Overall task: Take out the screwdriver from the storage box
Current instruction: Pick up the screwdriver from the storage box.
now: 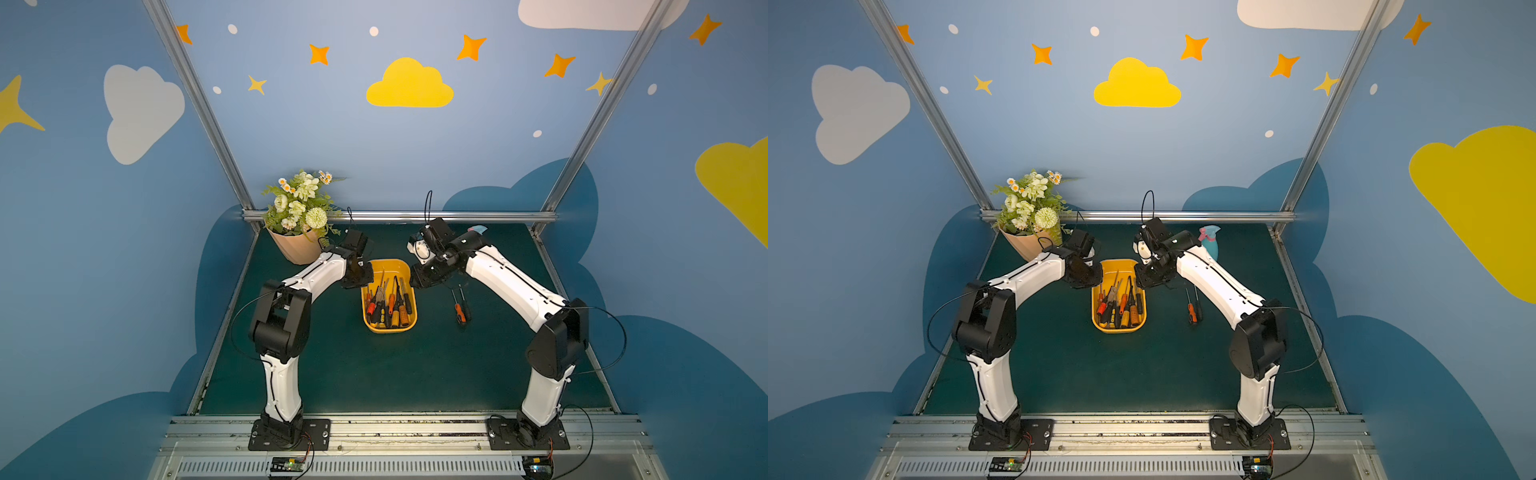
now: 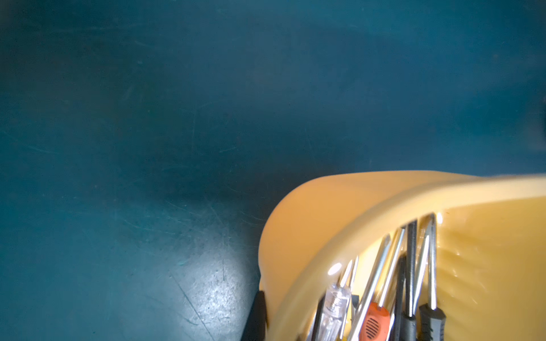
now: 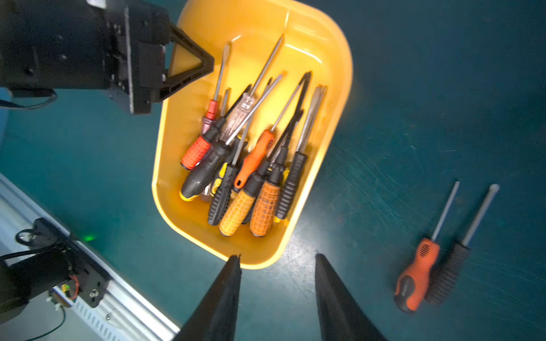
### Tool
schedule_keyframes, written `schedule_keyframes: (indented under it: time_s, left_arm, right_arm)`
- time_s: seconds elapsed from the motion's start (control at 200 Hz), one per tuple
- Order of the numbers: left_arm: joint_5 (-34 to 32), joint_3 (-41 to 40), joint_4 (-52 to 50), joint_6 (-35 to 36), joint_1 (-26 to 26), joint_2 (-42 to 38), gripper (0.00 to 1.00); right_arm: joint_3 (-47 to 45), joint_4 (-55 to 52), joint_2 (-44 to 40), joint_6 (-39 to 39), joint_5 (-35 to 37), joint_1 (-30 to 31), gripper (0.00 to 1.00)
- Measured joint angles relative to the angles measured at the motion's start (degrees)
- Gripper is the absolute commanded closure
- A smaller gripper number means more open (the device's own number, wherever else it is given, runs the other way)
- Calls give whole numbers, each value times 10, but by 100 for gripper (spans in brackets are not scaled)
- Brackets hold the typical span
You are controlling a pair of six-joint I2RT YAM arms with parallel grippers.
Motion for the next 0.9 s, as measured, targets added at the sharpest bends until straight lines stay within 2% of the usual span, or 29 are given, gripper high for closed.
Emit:
schedule_keyframes:
  time_s: [0.25, 0.901]
  left_arm:
    - [2, -10, 8, 7, 0, -1, 98]
    - [-8, -107, 19, 25, 0, -77, 98]
  right_arm:
    - [0, -11, 66, 29, -8, 33, 57]
    - [7, -39, 134, 78, 16, 85, 62]
